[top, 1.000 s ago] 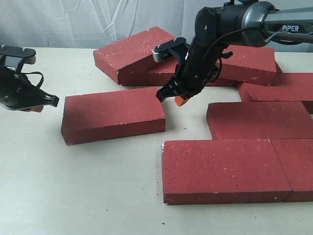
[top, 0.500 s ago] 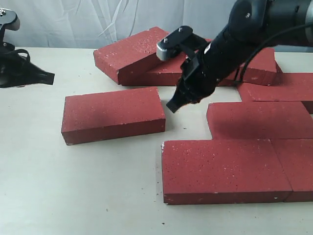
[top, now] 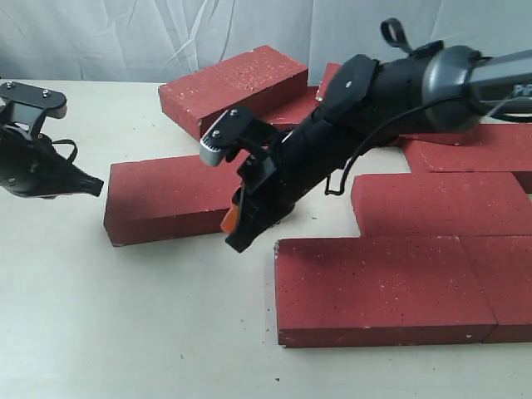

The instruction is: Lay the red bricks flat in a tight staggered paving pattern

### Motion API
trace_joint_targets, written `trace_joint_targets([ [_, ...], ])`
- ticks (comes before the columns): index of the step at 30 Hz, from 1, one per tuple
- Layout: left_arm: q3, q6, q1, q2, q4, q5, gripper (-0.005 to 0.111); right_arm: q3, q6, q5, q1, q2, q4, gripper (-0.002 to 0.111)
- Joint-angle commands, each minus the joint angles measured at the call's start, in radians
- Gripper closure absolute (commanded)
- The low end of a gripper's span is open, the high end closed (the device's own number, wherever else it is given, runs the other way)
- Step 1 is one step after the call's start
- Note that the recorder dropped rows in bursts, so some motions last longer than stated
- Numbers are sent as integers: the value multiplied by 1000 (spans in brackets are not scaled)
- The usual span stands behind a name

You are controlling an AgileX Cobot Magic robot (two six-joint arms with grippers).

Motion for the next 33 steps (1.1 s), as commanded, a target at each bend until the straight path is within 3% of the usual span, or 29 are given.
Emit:
trace_joint_targets([
  [1, -46, -1, -6, 66, -25, 23, 107, -62, 64, -21, 30, 78, -34, 109],
  [6, -86, -1, -7, 123, -53, 30, 107, -103, 154, -83, 32, 131, -100, 109],
  [19, -145, 1, -59, 202, -63, 27, 107, -115, 158, -132, 32, 143, -104, 109],
  [33, -168, 1, -120, 234, -104, -147, 107, -115, 252, -252, 32, 158, -213, 109],
])
